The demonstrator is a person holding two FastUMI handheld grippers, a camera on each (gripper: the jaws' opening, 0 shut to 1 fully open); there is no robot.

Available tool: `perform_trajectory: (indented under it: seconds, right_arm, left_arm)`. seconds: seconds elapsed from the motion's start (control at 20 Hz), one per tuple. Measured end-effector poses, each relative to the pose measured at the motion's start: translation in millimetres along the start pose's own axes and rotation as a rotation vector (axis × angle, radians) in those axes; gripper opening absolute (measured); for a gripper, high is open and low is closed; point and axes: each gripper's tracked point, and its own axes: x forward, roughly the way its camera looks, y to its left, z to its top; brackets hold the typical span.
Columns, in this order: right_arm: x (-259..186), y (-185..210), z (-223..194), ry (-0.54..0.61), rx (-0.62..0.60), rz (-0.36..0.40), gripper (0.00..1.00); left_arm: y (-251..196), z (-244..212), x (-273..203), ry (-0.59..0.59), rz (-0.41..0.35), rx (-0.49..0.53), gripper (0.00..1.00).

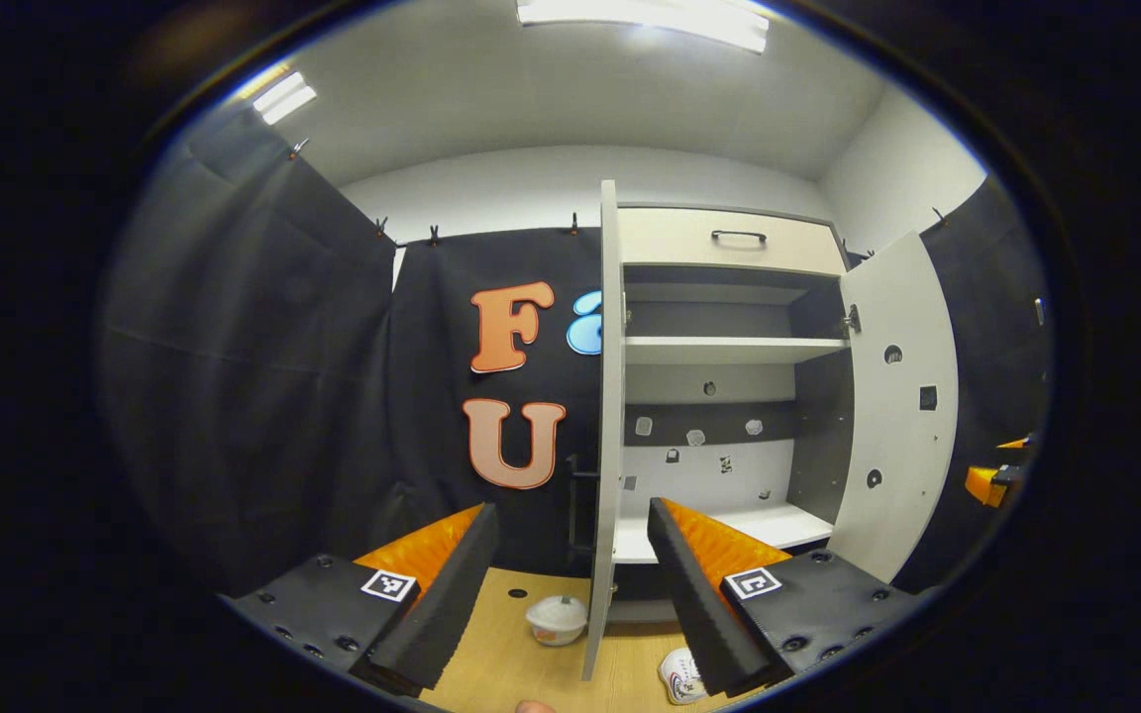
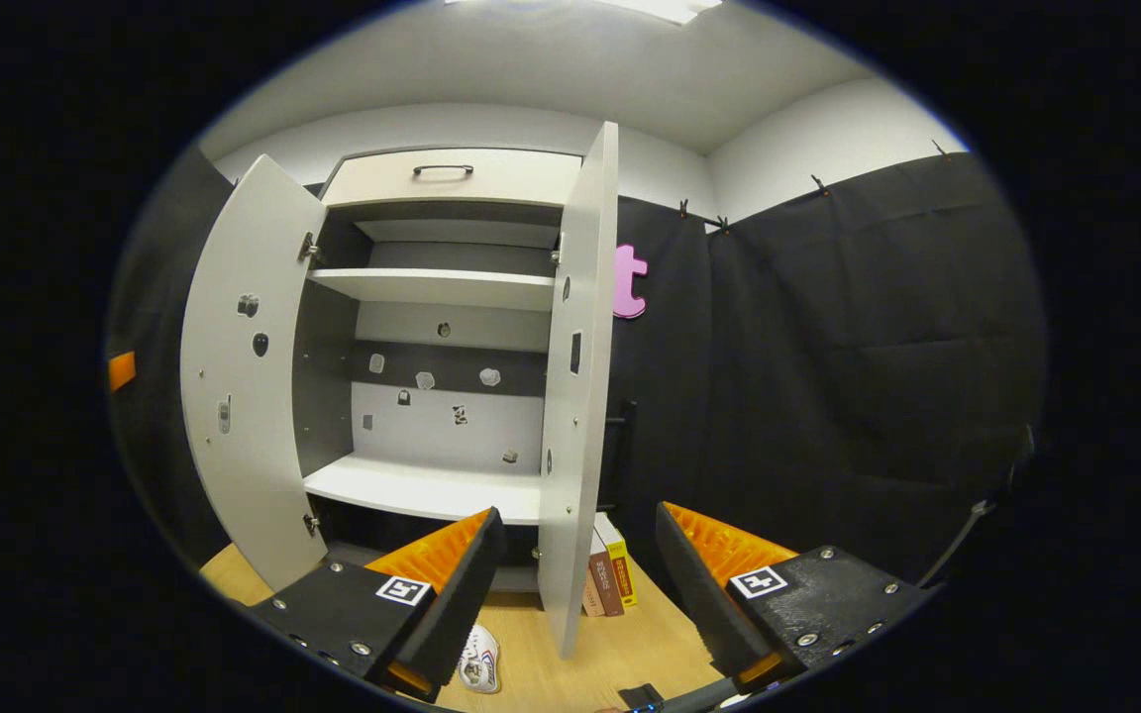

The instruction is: Grab one shoe with the right hand and put it into the shoe cabinet, grab the other shoe with the left hand and put it into the shoe cabinet; then close the right door with the right hand and the left door with the left hand.

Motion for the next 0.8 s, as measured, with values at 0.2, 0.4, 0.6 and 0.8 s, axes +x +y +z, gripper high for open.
perform_trajectory:
  seconds: [0.2,0.4,0.6,0.8]
  right_arm:
    - [13,24,-28,0.001,-0.012,0.023,0.94]
    - [27,62,-74,0.04,-0.018,0.098,0.94]
    - [40,96,-132,0.108,-0.03,0.164,0.94]
    - [50,122,-207,0.215,-0.073,0.213,0.94]
  left_arm:
    - [0,-5,1,0.007,0.0,-0.01,0.98]
    - [5,-10,1,0.018,0.009,-0.016,0.98]
    - [12,-13,0,0.025,0.027,-0.004,0.97]
    - [20,-19,-3,0.04,0.048,0.004,0.98]
